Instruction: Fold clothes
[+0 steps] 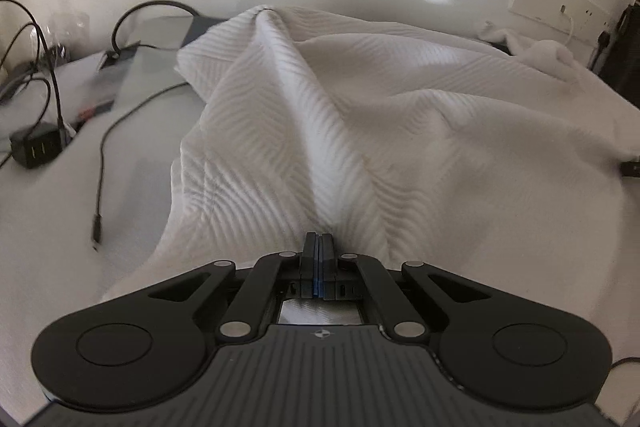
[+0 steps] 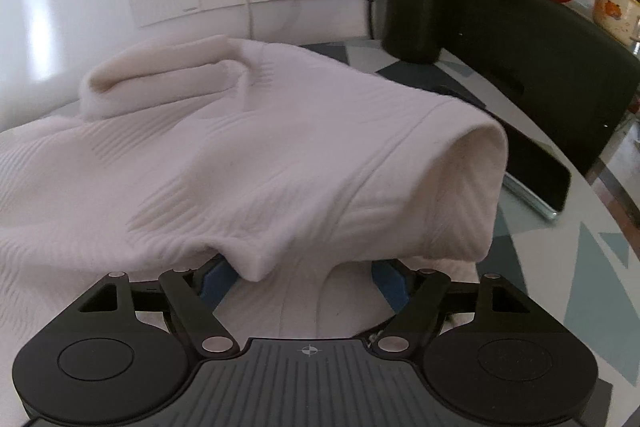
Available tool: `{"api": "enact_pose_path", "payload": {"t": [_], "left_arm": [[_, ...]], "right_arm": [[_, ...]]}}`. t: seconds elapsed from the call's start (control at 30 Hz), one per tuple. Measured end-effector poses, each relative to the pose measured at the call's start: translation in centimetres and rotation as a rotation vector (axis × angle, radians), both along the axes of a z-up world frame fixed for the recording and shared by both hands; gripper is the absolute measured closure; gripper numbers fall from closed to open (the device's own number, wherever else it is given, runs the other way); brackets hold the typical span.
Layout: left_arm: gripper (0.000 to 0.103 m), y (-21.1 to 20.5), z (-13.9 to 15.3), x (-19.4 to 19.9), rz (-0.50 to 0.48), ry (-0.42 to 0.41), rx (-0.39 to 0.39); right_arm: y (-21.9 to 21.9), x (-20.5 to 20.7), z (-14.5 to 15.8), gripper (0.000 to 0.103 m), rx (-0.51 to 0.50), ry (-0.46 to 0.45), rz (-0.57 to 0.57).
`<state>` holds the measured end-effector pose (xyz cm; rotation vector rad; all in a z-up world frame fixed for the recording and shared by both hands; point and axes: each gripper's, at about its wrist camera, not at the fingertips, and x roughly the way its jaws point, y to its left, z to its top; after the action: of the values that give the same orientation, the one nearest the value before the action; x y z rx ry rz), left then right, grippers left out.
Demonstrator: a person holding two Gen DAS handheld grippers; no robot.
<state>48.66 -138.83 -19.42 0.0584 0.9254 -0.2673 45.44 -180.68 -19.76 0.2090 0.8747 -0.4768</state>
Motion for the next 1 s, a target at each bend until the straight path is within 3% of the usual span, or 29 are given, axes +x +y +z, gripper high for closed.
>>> {"api": "enact_pose_path", "payload": {"t": [0.07, 0.17, 0.33, 0.43, 0.63, 0.77, 0.8, 0.9, 0.97, 1.0], "left_arm": [[0.103, -0.4, 0.1, -0.5, 0.008, 0.018, -0.027], [0.103, -0.4, 0.2, -0.7, 0.014, 0.042, -0.07], [0.103, 0.5, 0.0, -0.4, 0.025, 0.07, -0.131], [0.103, 0.3, 0.0, -0.4, 0.017, 0.075, -0.128], [0.103, 0.2, 0.1, -0.4, 0.015, 0.076, -0.125], [0.097, 0.4, 0.3, -0.5, -0.007, 0.066, -0.112], [0.096, 0.5, 0.6, -0.6, -0.022, 0.062, -0.111], [0.077, 1.4, 1.6, -1.1, -0.052, 0.032, -0.138], [0.041, 2.5, 2.4, -1.5, -0.046, 0.005, -0.158], [0.03, 3.1, 2.8, -1.5, -0.035, -0.009, -0.165]], "right_arm": [[1.1, 0.1, 0.8, 0.044, -0.024, -0.003, 0.017], [3.3, -0.9, 1.8, 0.041, -0.003, -0.05, 0.076], [5.9, -1.5, 1.6, 0.041, -0.011, -0.039, 0.134], [6.6, -1.8, 1.7, 0.04, 0.022, -0.04, 0.157], [7.6, -2.2, 0.9, 0.028, 0.053, -0.015, 0.239], [7.8, -2.5, 0.2, 0.026, 0.071, 0.005, 0.275], [7.4, -2.6, 0.1, 0.022, 0.073, 0.0, 0.27], [6.8, -2.6, 0.0, 0.016, 0.066, -0.006, 0.283], [6.3, -2.3, -0.4, 0.01, 0.056, 0.0, 0.295], [6.2, -2.2, -0.5, 0.005, 0.058, 0.004, 0.288]]}}
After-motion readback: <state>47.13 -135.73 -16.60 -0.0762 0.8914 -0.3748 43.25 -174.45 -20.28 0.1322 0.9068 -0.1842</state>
